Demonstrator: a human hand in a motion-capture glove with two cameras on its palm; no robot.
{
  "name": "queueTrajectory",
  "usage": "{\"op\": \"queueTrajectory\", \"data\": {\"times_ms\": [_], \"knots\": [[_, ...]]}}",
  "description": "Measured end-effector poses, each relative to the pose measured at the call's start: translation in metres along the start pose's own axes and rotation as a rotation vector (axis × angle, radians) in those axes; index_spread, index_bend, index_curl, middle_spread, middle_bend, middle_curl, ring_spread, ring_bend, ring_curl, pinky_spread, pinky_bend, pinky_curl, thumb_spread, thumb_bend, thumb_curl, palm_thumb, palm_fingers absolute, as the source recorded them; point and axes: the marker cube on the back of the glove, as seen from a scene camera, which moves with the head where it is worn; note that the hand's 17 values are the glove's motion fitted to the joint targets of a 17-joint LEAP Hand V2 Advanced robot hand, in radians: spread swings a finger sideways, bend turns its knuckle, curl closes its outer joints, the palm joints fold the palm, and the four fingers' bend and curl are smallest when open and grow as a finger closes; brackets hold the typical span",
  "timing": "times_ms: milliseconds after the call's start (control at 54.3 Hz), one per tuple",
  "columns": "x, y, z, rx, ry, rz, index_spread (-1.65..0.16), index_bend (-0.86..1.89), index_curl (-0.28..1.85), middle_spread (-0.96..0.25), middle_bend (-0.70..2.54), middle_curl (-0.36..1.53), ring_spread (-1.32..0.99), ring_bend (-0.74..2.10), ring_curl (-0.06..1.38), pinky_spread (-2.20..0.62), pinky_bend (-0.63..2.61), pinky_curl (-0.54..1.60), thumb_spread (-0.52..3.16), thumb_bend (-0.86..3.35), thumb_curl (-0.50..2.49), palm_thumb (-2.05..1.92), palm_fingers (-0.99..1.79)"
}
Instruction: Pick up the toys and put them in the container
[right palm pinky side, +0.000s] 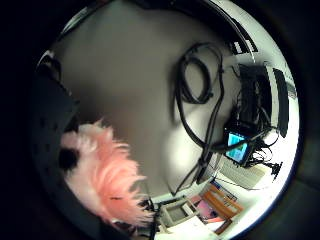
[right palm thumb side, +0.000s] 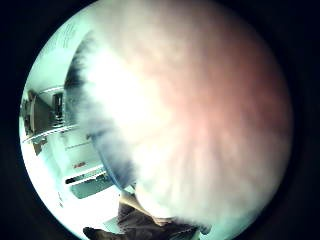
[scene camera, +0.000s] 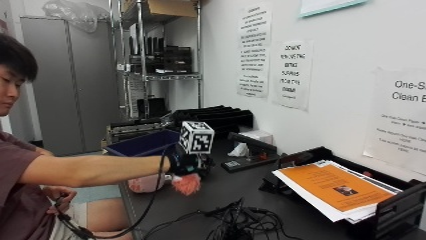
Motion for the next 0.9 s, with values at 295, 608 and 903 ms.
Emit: {"op": "queueTrajectory", "data": {"times_ms": [295, 608, 903], "knots": [[-0.096, 0.027, -0.162, 0.123, 0.169, -0.117, -0.41, 0.65, 0.57, -0.21, 1.01, 0.67, -0.36, 1.19, 0.58, -0.34, 0.84, 0.42, 0.69, 0.06, 0.72, 0.61, 1.04], [-0.268, 0.031, -0.203, 0.193, 0.254, -0.332, -0.44, 0.67, 0.76, -0.19, 1.07, 0.76, -0.36, 1.26, 0.63, -0.34, 0.92, 0.46, 0.63, 0.01, 0.83, 0.62, 0.95], [-0.413, 0.034, -0.153, 0.218, 0.193, -0.589, -0.46, 0.64, 0.92, -0.18, 1.09, 0.82, -0.35, 1.3, 0.66, -0.34, 0.96, 0.48, 0.61, -0.01, 0.9, 0.63, 0.9]]}}
